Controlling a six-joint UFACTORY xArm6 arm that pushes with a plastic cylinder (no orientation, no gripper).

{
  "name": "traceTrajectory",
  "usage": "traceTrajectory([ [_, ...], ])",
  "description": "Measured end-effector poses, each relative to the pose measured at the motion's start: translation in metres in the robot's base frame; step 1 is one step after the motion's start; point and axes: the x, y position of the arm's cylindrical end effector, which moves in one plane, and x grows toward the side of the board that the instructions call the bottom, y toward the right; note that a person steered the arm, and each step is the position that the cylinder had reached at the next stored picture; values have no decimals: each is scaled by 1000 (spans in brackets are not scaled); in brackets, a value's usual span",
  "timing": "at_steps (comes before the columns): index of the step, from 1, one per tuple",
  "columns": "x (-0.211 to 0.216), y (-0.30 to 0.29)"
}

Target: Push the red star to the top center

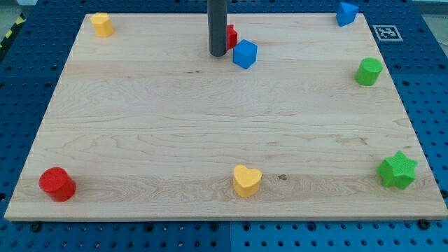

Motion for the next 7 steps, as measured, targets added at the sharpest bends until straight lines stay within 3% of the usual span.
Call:
traceTrajectory([
  [7,-54,34],
])
